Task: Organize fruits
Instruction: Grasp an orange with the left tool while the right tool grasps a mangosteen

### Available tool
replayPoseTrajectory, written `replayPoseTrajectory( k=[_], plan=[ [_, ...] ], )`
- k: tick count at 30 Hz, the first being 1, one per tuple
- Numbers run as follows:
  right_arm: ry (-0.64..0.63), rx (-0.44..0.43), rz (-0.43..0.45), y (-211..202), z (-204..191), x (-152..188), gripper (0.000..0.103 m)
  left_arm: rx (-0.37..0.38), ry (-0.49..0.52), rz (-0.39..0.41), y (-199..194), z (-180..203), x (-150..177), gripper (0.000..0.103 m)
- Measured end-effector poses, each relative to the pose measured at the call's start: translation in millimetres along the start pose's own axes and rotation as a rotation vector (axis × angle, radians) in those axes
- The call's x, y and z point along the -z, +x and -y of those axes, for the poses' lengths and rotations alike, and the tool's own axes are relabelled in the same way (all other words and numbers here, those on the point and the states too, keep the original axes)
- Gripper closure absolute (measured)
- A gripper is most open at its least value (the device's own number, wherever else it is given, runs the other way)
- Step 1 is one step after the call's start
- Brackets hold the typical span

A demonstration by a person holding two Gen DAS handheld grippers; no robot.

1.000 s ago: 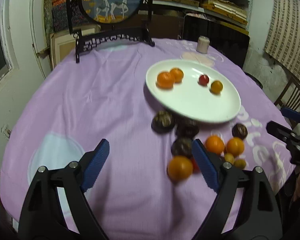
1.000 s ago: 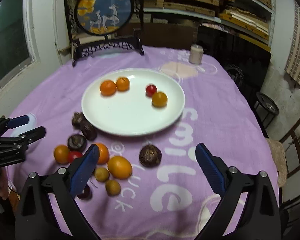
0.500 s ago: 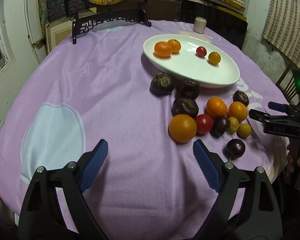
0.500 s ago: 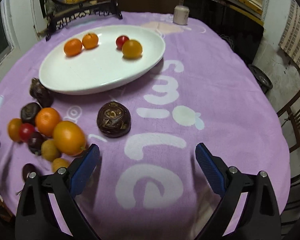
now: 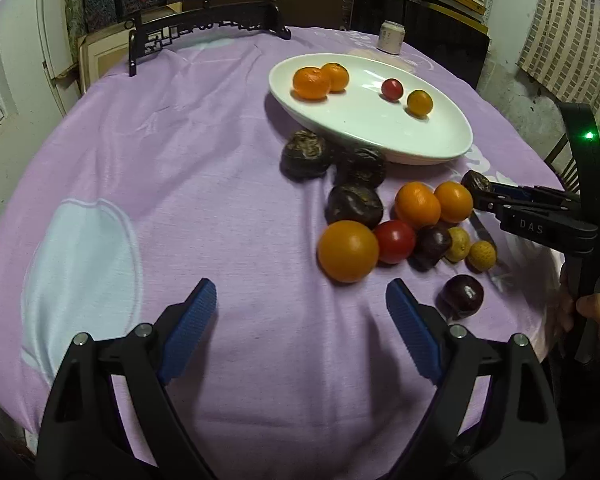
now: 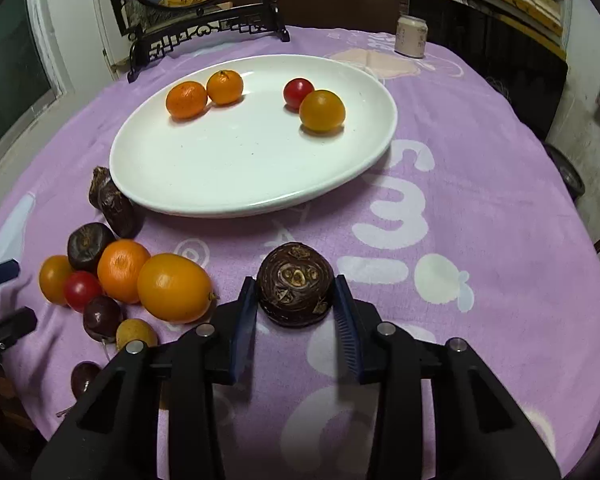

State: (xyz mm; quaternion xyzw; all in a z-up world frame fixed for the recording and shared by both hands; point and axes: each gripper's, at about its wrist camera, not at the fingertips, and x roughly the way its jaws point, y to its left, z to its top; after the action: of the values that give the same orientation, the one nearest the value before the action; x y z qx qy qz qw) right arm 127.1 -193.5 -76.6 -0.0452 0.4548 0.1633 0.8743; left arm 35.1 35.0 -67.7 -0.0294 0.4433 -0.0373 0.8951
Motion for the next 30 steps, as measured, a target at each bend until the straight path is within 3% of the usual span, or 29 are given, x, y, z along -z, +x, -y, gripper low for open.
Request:
replayPoseTrajectory(
  k=[12, 14, 16, 18, 19, 24, 26, 30],
  plan=[
    [0.075, -0.090, 0.044, -50.4, 8.4, 39.8, 0.063, -0.040, 0.055, 0.024, 15.4, 17.2, -8.6, 0.017],
    [0.083, -0.093, 0.045, -52.2, 10.4, 43.1, 0.063, -0.032, 0.066, 0.012, 23.1, 20.8, -11.0, 0.031],
    [0.099, -0.097, 0.044, -51.6, 13.1, 43.4, 0.063, 0.000, 0.050, 0.023, 24.0, 20.8, -14.2, 0.033],
    [0.110, -0.103, 0.042, -51.1, 14.4, 44.3, 0.063, 0.024, 0.055, 0.032, 24.2, 22.6, -15.4, 0.045],
    [0.111, -0.104, 0.042, -51.2, 14.2, 45.0, 0.063, 0.044, 0.057, 0.031, 24.4, 23.5, -15.5, 0.064],
    [0.100, -0.109, 0.036, -50.8, 9.6, 45.3, 0.063, 0.067, 0.067, 0.032, 23.6, 23.0, -10.7, 0.066],
    [0.098, -0.113, 0.034, -49.7, 7.2, 45.2, 0.063, 0.069, 0.064, -0.003, 32.3, 21.0, -8.5, 0.065],
    [0.096, -0.118, 0.034, -48.6, 3.4, 43.2, 0.063, 0.042, 0.069, 0.019, 30.5, 25.4, -7.4, 0.067]
  ],
)
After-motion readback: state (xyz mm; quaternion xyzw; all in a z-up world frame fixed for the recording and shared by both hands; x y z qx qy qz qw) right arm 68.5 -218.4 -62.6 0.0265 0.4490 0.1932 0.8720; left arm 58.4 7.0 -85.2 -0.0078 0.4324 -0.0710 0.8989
